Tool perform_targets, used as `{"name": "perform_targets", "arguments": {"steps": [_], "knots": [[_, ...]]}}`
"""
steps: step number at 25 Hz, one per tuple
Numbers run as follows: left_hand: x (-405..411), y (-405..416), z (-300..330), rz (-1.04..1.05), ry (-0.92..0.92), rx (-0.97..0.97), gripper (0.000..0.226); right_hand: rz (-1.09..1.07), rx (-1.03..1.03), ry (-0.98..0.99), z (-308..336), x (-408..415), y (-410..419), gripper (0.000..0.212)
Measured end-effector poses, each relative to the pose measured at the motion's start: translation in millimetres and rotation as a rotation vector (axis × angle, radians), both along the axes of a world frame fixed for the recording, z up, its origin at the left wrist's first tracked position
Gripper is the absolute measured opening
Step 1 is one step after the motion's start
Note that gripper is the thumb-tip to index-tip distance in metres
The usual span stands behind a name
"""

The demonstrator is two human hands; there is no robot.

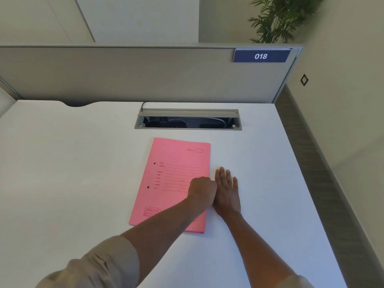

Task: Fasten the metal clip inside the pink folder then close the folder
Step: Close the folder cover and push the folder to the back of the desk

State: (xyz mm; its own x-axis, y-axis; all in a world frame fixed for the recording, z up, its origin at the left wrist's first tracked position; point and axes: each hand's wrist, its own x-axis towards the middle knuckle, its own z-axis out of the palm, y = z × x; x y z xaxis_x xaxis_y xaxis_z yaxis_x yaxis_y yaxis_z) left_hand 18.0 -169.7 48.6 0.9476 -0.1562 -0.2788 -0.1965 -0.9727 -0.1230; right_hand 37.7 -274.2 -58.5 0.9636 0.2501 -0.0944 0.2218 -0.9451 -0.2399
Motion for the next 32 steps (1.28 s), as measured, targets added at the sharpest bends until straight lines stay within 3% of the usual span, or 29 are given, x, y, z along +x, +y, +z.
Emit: {"name": "perform_targets", "arguments": {"steps": [8, 16, 21, 24, 28, 32], "knots": [[-2.3, 0.4, -19.4, 0.026, -0.004, -0.044, 0.023, -0.004, -0.004, -0.018, 2.9, -2.3, 2.0, 0.065], [-6.1, 19.9, -28.0, 0.003, -0.078, -0.216, 0.036, -0.029, -0.001, 0.013, 8.1, -1.0, 4.2, 0.058], [-16.7, 65.0, -31.0, 0.040, -0.163, -0.452, 0.038, -0.103, 0.147, 0.106, 28.0, -3.2, 17.8, 0.060], [-29.4, 100.5, -40.1, 0.060, -0.247, -0.479, 0.041, -0.124, 0.252, 0.093, 39.2, -12.1, 34.9, 0.061], [-40.1, 143.6, -43.6, 0.269, -0.319, -0.335, 0.042, -0.121, 0.191, 0.021, 46.7, -22.8, 51.6, 0.052], [-49.4, 167.7, -38.8, 0.608, -0.181, -0.304, 0.050, -0.181, 0.211, 0.076, 52.9, -24.8, 60.2, 0.041]]}}
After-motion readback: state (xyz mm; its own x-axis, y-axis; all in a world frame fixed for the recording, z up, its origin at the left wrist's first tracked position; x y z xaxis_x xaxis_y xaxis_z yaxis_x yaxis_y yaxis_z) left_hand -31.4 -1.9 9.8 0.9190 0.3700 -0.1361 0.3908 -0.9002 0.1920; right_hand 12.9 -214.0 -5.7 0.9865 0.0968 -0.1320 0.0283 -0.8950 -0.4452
